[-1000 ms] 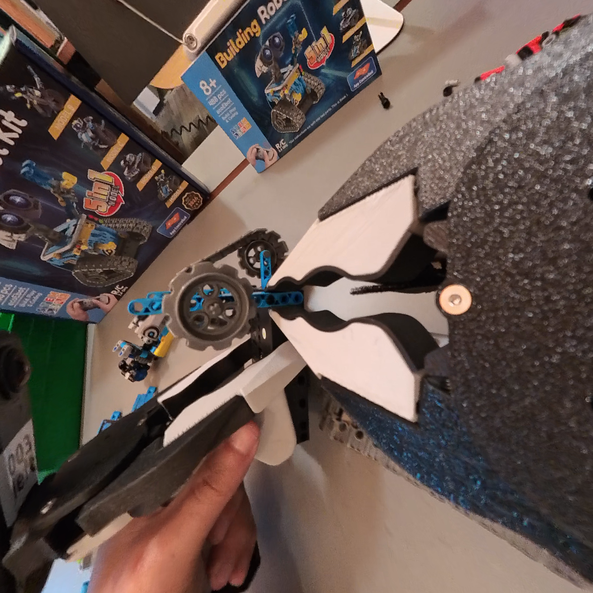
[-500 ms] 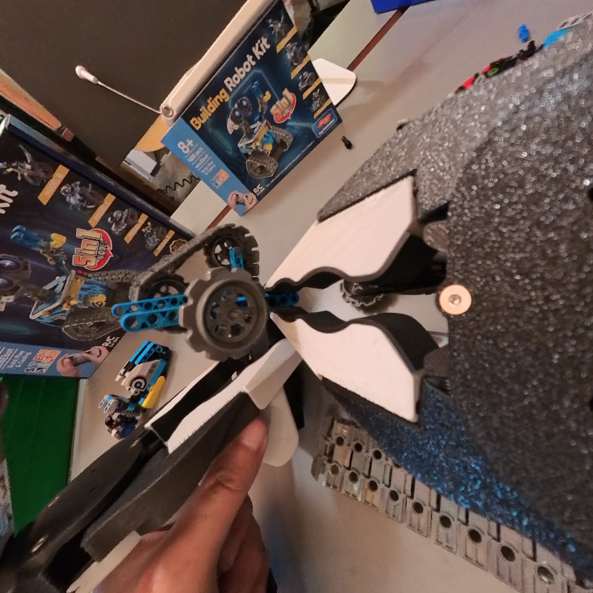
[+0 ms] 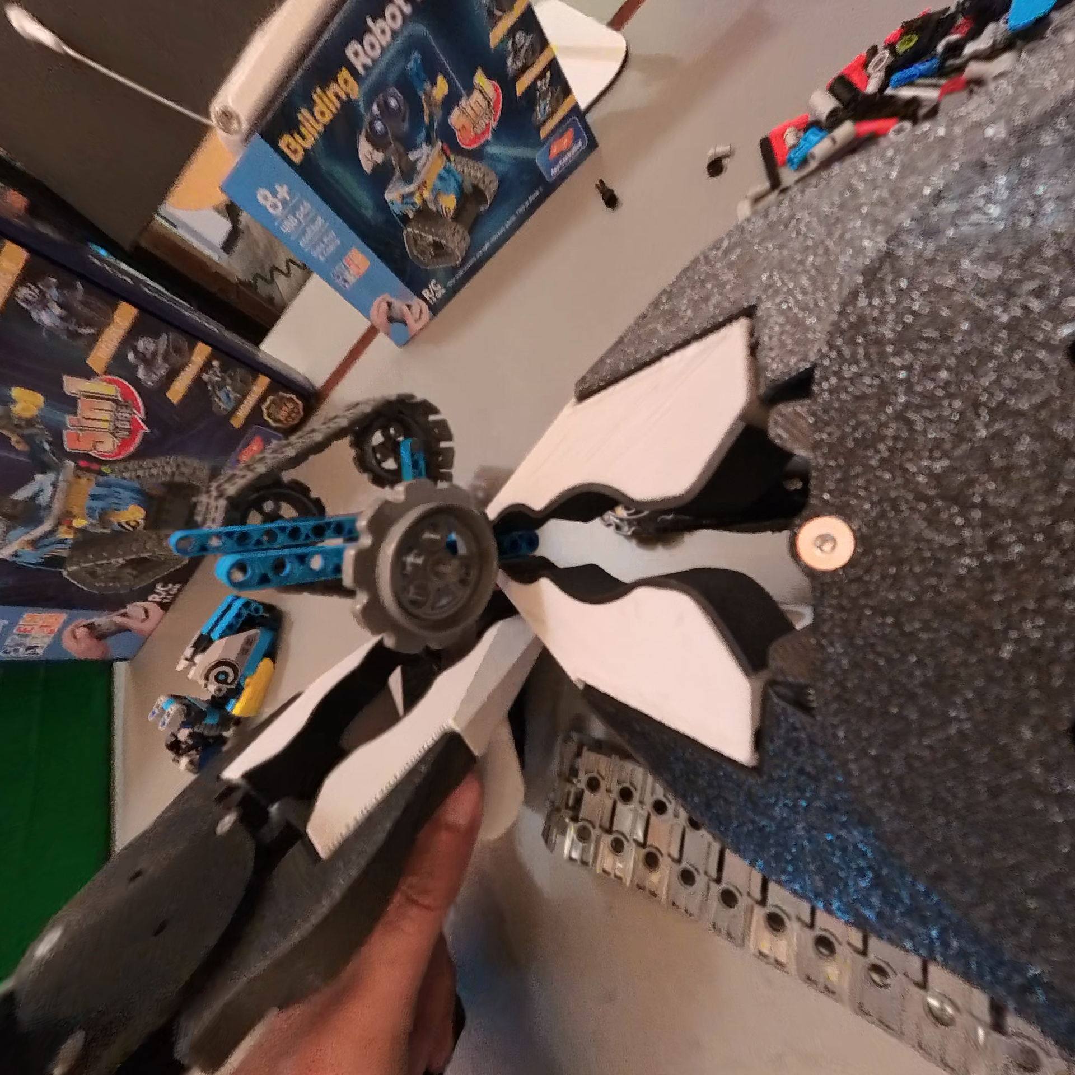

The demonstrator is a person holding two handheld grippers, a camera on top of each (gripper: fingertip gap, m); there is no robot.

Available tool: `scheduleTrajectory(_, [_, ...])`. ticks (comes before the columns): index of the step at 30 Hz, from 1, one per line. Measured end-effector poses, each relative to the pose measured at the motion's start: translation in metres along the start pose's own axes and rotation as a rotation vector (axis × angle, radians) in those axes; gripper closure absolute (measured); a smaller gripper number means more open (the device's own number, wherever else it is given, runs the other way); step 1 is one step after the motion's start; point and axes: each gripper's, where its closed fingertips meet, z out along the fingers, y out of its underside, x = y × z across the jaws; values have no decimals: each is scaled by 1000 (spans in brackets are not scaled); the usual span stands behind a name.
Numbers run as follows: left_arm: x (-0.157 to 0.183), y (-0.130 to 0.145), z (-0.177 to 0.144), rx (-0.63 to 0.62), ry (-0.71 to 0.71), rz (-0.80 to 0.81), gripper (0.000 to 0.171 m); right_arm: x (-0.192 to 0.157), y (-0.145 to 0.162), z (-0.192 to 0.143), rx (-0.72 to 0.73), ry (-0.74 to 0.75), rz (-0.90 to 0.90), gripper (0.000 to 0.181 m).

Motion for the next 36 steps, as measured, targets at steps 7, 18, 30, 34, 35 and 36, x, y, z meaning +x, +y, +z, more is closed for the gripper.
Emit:
scheduleTrajectory(7, [2,-11,-29,129,-48,101,111,5,12,15,-75,-65,41,175])
scheduleTrajectory(18, [40,-25,-45,103,179,476,140,-24,13,8,-74,-392,-48,175])
scheduleTrajectory(30, [26,-34,-72,80,216,709,139,-23,14,-3,4,-592,-111,175])
scheduleTrajectory(34, [1,-40,-95,240,203,587,130,-23,14,-2,9,-598,-129,175])
scheduleTrajectory(35, [-1,-38,-95,247,227,565,127,-25,14,-2,11,-596,-140,175])
scheduleTrajectory(36, [-2,-36,-93,234,244,563,127,-27,13,-2,15,-595,-155,175])
